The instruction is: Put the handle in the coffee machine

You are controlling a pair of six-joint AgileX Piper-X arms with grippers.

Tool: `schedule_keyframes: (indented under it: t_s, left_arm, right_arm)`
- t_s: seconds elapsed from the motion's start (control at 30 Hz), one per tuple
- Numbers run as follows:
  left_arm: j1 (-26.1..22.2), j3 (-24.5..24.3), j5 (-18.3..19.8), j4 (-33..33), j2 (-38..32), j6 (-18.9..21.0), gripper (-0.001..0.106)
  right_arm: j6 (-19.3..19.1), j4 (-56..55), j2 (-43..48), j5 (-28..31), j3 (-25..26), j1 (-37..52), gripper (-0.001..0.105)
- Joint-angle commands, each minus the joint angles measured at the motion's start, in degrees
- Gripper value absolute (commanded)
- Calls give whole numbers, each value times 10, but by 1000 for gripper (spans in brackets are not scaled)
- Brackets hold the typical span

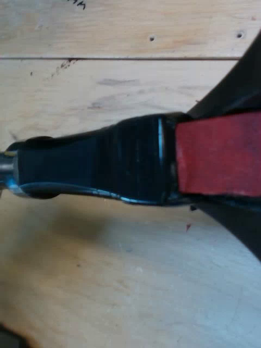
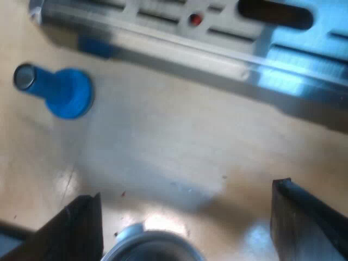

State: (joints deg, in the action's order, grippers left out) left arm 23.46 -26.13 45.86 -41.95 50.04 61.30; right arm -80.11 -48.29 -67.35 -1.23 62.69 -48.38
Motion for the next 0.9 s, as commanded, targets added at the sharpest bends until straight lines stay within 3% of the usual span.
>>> schedule_keyframes:
  t_s: [0.03, 0.07, 0.13, 0.5, 0.63, 0.73, 0.9]
  left_arm:
    - [-1, -4, 25, 9, -15, 3, 0]
    - [-3, -4, 25, 10, -19, 3, 0]
    - [-57, -4, 32, 5, -43, 3, 0]
    - [-136, -24, 52, -16, -52, -4, 0]
    - [-170, -32, 61, -17, -52, -13, 0]
    - [-202, -37, 61, -44, -52, -62, 0]
    - [-259, -37, 64, -45, -52, -79, 0]
  right_arm:
    - [-11, -6, 34, 53, 4, -8, 65]
    - [-11, -6, 36, 55, 4, -10, 65]
    - [-11, -4, 64, 136, 4, -62, 65]
    - [-11, 65, 68, 364, 4, -228, 65]
    - [-11, 92, 68, 406, 4, -263, 65]
    - [-11, 99, 68, 428, 4, -284, 65]
    - [-11, 116, 66, 505, -1, -322, 65]
